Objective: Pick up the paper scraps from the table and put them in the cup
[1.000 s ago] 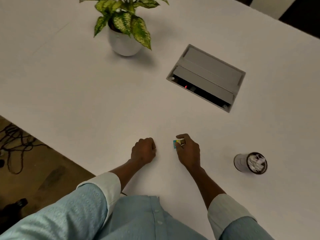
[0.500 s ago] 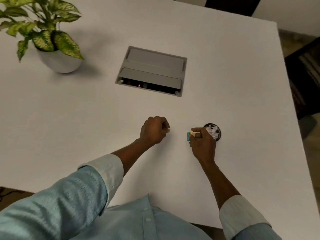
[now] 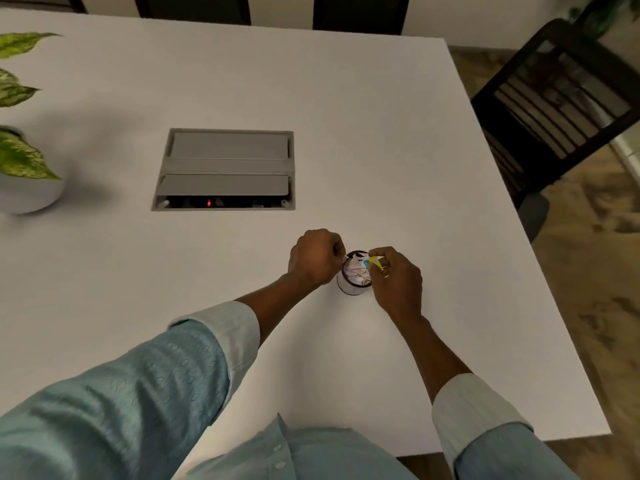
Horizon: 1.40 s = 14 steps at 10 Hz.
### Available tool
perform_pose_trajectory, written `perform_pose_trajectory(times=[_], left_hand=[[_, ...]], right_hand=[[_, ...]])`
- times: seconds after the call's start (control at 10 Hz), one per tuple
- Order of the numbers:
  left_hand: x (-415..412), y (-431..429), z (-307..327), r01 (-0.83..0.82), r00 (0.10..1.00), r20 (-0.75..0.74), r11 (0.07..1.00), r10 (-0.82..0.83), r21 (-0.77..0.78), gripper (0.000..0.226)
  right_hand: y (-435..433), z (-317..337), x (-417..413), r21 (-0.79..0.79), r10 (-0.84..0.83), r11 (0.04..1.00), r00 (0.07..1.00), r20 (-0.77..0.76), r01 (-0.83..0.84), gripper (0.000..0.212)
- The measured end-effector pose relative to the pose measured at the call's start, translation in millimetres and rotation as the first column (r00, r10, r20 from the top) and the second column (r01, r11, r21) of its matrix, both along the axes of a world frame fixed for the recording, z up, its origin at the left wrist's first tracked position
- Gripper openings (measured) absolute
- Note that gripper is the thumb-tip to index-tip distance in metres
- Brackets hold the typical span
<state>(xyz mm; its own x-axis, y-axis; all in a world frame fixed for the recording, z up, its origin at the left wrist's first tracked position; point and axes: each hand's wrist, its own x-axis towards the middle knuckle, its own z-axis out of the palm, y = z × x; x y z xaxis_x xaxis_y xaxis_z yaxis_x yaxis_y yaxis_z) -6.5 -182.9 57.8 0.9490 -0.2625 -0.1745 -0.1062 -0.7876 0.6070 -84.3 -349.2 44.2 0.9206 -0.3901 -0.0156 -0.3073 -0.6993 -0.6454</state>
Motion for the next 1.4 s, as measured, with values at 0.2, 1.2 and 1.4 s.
perform_pose_trajectory(times=[0.2, 1.2, 1.4], left_hand=[[8.5, -25.7, -16.2, 0.079, 0.997, -0.029, 0.995, -0.078, 0.055, 0.013], [-108.7, 123.7, -126.6, 0.309, 0.925, -0.341, 0.854, -0.168, 0.419, 0.117], [-112.3, 140.3, -128.5, 0.396, 0.903, -0.34, 0.818, -0.263, 0.418, 0.126]], right_hand=[[-12.0, -11.8, 1.3, -0.101, 0.028, 0.994, 0.997, -0.068, -0.035, 0.03], [14.4, -83.0, -19.7, -0.471, 0.311, 0.738, 0.863, -0.398, -0.483, 0.082], [13.6, -79.4, -13.8, -0.49, 0.289, 0.717, 0.851, -0.438, -0.496, 0.076]])
